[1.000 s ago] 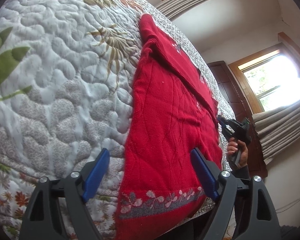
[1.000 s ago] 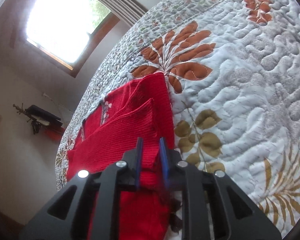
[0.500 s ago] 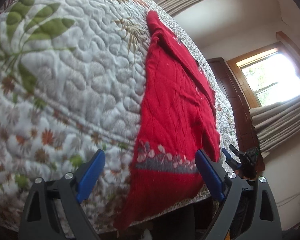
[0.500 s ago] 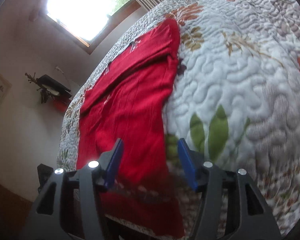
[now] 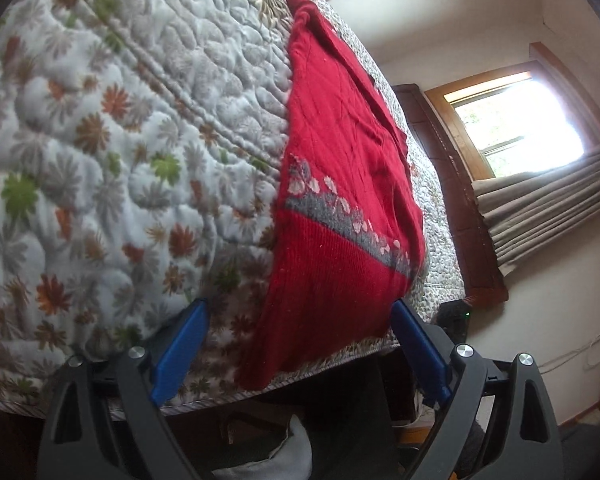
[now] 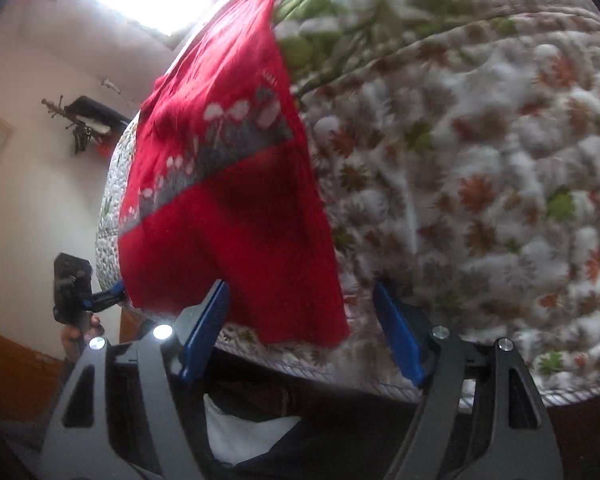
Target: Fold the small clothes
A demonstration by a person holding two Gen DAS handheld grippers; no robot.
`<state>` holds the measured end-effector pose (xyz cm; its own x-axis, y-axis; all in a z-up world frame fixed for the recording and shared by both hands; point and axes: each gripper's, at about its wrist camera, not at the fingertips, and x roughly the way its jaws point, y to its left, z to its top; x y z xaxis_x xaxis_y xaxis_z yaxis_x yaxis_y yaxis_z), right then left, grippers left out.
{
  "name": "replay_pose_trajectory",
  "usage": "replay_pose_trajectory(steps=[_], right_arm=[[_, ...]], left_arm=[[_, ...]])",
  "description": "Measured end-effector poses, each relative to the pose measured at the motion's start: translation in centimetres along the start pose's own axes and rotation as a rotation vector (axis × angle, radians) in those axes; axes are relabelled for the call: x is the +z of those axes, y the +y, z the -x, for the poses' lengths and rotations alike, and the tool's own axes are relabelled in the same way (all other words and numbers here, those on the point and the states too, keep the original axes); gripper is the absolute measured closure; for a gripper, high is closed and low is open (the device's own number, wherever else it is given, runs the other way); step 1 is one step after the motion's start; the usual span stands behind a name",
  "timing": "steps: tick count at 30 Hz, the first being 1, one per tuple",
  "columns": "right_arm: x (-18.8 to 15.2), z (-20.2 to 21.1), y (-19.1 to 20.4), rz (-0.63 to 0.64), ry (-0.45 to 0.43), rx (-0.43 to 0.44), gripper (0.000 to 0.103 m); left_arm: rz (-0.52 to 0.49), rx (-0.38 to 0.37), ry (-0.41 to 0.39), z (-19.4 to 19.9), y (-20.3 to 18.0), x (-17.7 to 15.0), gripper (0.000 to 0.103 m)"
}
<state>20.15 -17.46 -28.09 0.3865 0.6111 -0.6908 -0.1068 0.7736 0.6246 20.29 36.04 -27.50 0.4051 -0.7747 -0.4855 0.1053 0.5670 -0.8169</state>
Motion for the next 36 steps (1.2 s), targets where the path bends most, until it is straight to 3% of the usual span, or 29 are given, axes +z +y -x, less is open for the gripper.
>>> replay_pose_trajectory(steps=[6, 12, 13, 15, 16, 17, 21, 22, 23, 26, 27, 29, 30, 33, 36], right_arm=[[0.2, -0.9, 0.9, 0.015, 0.022, 0.06, 0.025], [0.1, -1.2, 0.6, 0.001, 0.034, 0.118, 0.027], [0.2, -1.3, 0.5, -0.001, 0.036, 0.13, 0.028], [0.4, -1.3, 0.3, -0.002, 0.04, 0.146, 0.029], [0.5, -1.2, 0.0, -0.003, 0.044, 0.163, 0.031], [0.6, -1.2, -0.2, -0.004, 0.048, 0.182, 0.035], [0.7, -0.9, -1.5, -0.009, 0.059, 0.218, 0.042], [0.7, -0.7, -1.9, -0.014, 0.06, 0.228, 0.042], [0.7, -0.5, -2.1, -0.017, 0.061, 0.236, 0.043], [0.8, -0.1, -3.1, -0.022, 0.064, 0.242, 0.053], [0.8, 0.0, -3.6, -0.029, 0.065, 0.247, 0.06], [0.8, 0.4, -4.5, -0.046, 0.072, 0.265, 0.074], [0.7, 0.5, -4.9, -0.054, 0.078, 0.276, 0.08], [0.2, 0.9, -5.1, -0.054, 0.083, 0.283, 0.094], [0.2, 1.7, -5.4, -0.082, 0.053, 0.3, 0.096]], left_arm=[[-0.04, -0.004, 0.06, -1.9, -1.0, -0.4, 0.004], [-0.094, -0.012, 0.126, -2.8, -1.7, -1.2, 0.008], [-0.092, -0.011, 0.128, -2.8, -1.6, -1.1, 0.011], [-0.088, -0.007, 0.131, -2.7, -1.4, -0.9, 0.027], [-0.089, -0.01, 0.139, -2.8, -1.5, -0.7, 0.053], [-0.093, -0.018, 0.155, -3.0, -1.5, -0.6, 0.069], [-0.101, -0.015, 0.203, -4.1, -1.5, -0.7, 0.064], [-0.08, -0.019, 0.2, -4.4, -1.2, -0.6, 0.049], [-0.064, -0.038, 0.195, -4.6, -1.1, -0.5, 0.044], [-0.05, -0.05, 0.182, -4.9, -1.2, -0.5, 0.044], [-0.052, -0.044, 0.175, -4.9, -1.2, -0.5, 0.047], [-0.049, -0.034, 0.179, -4.6, -1.0, -0.6, 0.085], [-0.05, -0.023, 0.171, -4.4, -0.8, -0.6, 0.093], [-0.034, -0.029, 0.149, -3.7, -0.2, -0.7, 0.096], [-0.038, -0.032, 0.118, -3.0, -0.1, -0.9, 0.097]])
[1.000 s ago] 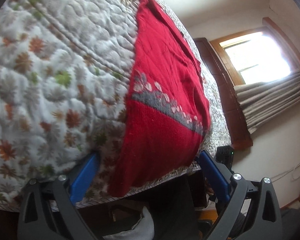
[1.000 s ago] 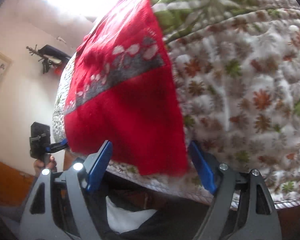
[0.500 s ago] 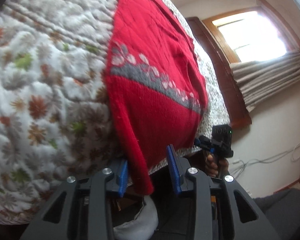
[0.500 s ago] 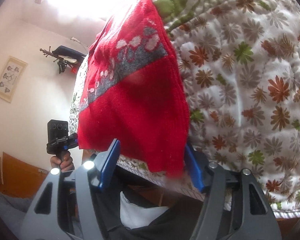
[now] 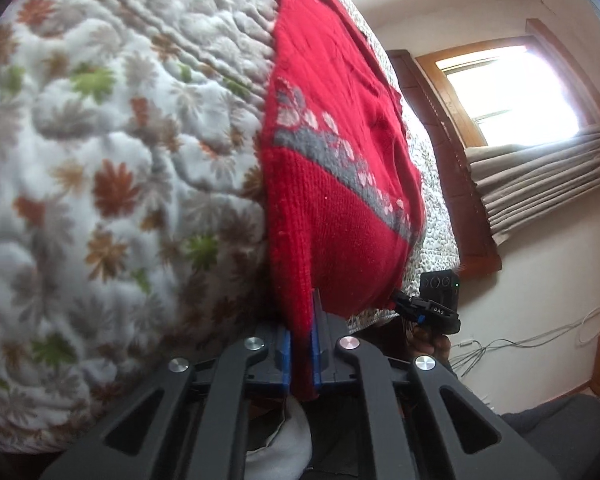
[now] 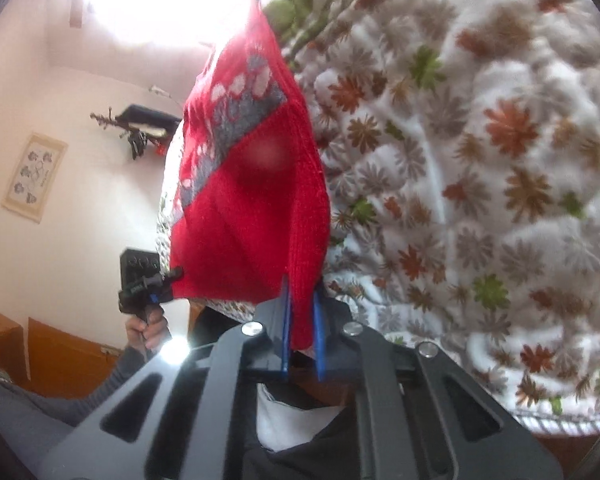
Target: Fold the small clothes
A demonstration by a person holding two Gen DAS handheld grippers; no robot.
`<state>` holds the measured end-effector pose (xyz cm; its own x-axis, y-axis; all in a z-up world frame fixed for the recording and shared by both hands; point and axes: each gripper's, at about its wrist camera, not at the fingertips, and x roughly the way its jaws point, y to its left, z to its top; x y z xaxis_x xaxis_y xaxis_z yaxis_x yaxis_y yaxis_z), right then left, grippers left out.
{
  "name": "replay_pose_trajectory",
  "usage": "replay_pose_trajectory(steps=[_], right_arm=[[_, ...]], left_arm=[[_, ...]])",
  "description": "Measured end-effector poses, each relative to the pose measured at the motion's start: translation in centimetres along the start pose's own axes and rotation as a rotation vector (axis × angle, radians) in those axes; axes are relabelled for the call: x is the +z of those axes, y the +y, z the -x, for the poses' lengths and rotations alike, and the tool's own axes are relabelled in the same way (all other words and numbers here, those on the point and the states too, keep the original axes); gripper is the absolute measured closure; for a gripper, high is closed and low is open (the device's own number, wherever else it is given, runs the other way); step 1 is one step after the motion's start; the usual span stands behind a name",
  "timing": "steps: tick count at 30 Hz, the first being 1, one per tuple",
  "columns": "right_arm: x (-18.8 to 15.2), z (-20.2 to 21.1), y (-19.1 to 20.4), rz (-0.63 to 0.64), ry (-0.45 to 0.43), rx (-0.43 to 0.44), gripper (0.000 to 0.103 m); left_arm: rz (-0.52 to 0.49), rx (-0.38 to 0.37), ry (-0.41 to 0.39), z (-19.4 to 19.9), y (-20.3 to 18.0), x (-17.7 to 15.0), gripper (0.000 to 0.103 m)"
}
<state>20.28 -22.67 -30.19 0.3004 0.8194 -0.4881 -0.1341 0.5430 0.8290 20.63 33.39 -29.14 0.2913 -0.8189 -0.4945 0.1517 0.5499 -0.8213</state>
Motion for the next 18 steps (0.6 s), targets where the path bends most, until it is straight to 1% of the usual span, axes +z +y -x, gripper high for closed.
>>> replay_pose_trajectory(steps=[3, 4, 9, 11, 14, 18], right_arm=[[-0.2, 1.8, -0.5, -0.027, -0.04, 0.031, 0.096], [-0.3, 2.3, -0.7, -0.03, -0.047, 0.027, 0.096], [-0.3, 2.6, -2.2, -0.055, -0.033, 0.017, 0.096], [-0.3, 2.9, -2.7, -0.064, -0.029, 0.014, 0.096], [-0.4, 3.4, -1.4, -0.047, -0.022, 0.013, 0.096], [-0.9, 4.9, -0.6, -0.04, -0.042, 0.022, 0.096]], left_arm=[[0.005, -0.02, -0.022, 0.6, -0.1, -0.3, 0.097], [0.01, -0.025, -0.023, 0.8, 0.1, -0.3, 0.097], [0.047, -0.022, -0.023, 0.6, 1.7, -0.4, 0.097], [0.056, -0.029, -0.026, 0.6, 1.7, -0.6, 0.097], [0.033, -0.034, -0.029, 1.2, 0.8, -1.0, 0.097], [0.036, -0.048, -0.047, 2.2, 0.5, -1.6, 0.097]])
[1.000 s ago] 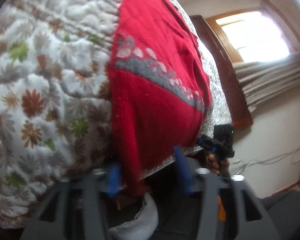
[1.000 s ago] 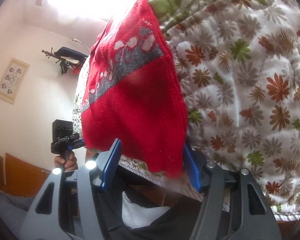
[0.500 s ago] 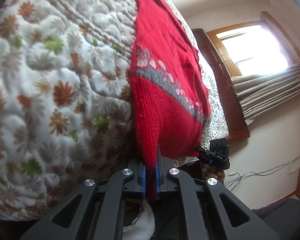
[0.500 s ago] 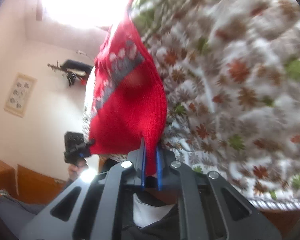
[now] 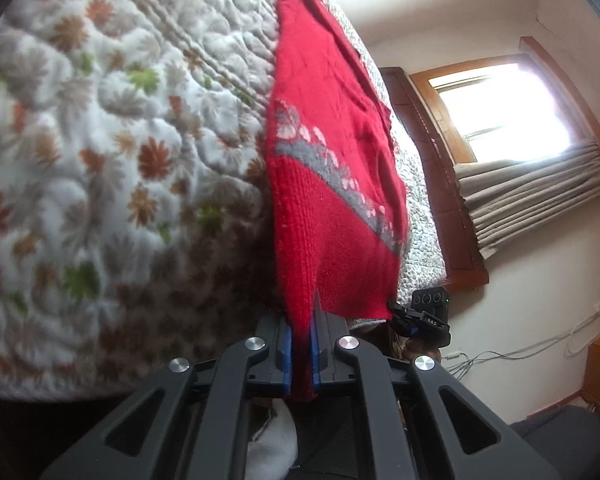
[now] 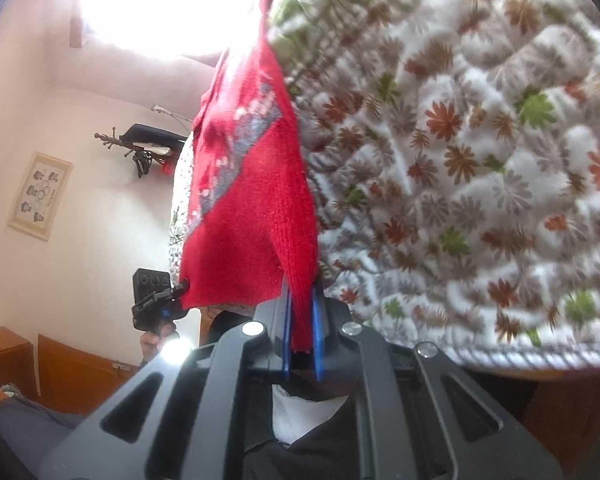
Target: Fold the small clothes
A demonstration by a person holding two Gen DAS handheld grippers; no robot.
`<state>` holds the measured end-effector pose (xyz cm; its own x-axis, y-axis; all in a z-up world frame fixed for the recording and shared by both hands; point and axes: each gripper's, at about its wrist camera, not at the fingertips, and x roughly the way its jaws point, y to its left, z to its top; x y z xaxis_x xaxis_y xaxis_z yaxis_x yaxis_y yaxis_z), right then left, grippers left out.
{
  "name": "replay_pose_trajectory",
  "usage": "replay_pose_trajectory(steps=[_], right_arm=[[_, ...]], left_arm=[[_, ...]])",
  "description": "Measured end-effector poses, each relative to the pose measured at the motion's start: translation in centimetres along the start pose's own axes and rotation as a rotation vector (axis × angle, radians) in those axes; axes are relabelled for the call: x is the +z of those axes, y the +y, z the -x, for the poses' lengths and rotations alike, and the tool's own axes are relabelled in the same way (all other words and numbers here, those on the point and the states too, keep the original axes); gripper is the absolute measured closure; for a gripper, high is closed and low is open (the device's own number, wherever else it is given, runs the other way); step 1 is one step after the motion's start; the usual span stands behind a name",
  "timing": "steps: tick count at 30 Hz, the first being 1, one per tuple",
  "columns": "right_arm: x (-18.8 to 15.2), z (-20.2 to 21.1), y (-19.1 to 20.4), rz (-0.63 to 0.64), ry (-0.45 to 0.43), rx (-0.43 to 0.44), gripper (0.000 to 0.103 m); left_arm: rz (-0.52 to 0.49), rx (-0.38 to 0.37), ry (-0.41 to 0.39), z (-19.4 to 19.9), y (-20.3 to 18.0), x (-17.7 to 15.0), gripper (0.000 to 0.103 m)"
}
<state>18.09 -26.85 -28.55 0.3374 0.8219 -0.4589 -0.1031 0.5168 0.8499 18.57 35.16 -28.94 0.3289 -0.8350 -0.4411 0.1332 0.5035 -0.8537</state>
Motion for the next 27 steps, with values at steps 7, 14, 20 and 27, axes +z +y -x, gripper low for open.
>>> replay_pose_trajectory(steps=[7, 14, 20, 27], right_arm=[[-0.8, 1.7, 2.2, 0.027, -0.031, 0.017, 0.096], [-1.7, 3.1, 4.5, 0.058, -0.058, 0.028, 0.097], [-2.3, 4.8, 5.5, 0.082, -0.088, 0.044, 0.097], [-3.2, 4.3, 5.6, 0.056, -0.096, 0.062, 0.097]], left_arm=[[-0.022, -0.042, -0.035, 1.5, -1.2, -0.9, 0.097], [-0.035, -0.074, -0.074, 3.0, -2.1, -2.0, 0.097], [-0.05, -0.105, -0.099, 3.8, -3.0, -2.8, 0.097], [-0.035, -0.1, -0.113, 2.8, -2.9, -3.1, 0.097]])
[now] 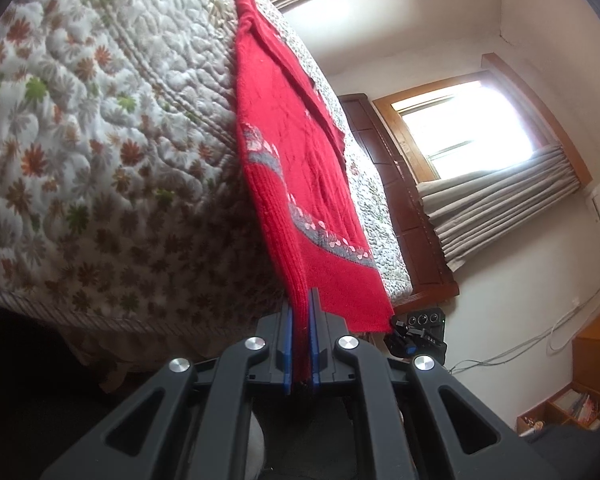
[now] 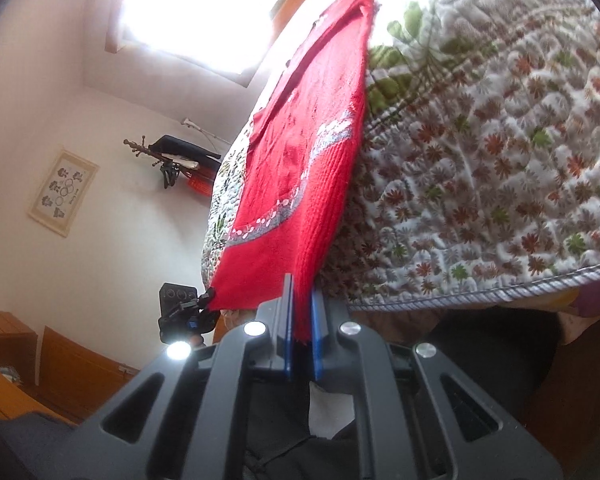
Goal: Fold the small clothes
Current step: 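Lift the hem with both grippers and fold it over toward the collar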
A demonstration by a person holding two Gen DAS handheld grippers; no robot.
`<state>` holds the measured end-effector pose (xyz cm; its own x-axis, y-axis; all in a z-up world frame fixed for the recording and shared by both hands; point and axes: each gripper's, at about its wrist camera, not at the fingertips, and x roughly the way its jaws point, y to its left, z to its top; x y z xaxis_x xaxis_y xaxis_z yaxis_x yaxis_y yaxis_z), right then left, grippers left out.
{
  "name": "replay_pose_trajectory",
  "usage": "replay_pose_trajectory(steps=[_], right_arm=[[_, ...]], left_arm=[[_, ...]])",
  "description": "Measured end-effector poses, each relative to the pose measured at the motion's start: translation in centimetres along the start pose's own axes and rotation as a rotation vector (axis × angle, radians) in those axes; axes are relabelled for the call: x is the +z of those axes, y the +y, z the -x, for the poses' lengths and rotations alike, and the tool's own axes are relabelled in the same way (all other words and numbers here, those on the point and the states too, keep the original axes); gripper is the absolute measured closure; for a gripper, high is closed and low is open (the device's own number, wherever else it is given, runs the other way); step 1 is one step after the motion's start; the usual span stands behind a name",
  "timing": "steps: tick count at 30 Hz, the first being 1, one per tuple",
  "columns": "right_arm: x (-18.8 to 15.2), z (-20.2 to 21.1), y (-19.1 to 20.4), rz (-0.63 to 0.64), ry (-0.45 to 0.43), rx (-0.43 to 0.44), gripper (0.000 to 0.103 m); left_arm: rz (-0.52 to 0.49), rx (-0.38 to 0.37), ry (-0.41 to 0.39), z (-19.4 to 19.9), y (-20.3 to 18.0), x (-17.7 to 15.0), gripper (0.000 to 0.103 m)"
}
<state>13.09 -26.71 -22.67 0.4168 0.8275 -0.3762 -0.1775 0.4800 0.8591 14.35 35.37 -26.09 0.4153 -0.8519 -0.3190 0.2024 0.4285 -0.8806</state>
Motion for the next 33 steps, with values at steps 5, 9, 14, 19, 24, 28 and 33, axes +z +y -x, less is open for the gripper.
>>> replay_pose_trajectory(steps=[5, 9, 14, 19, 24, 28, 33], right_arm=[[-0.6, -0.2, 0.3, -0.023, -0.017, 0.032, 0.098], [-1.2, 0.7, 1.7, -0.008, -0.034, 0.056, 0.098], [-1.9, 1.8, 2.6, -0.004, -0.048, 0.081, 0.098], [-3.5, 3.4, 3.0, -0.025, -0.07, 0.112, 0.098], [-5.2, 4.9, 3.7, -0.051, -0.102, 0.156, 0.098], [-4.8, 5.4, 5.1, -0.054, -0.12, 0.21, 0.098], [-1.4, 4.6, 7.4, -0.019, -0.127, 0.263, 0.098]], left_arm=[[-0.031, -0.004, -0.021, 0.7, -1.0, -0.9, 0.098], [-0.068, -0.027, -0.043, 1.7, -3.0, -1.4, 0.098], [-0.064, -0.047, -0.035, 2.8, -3.9, -1.9, 0.098], [-0.051, -0.087, -0.057, 4.6, -4.4, -3.3, 0.098], [0.005, -0.146, -0.099, 6.4, -4.8, -5.9, 0.098], [0.039, -0.195, -0.129, 7.2, -5.6, -6.3, 0.098], [0.038, -0.233, -0.156, 6.8, -7.2, -3.0, 0.098]])
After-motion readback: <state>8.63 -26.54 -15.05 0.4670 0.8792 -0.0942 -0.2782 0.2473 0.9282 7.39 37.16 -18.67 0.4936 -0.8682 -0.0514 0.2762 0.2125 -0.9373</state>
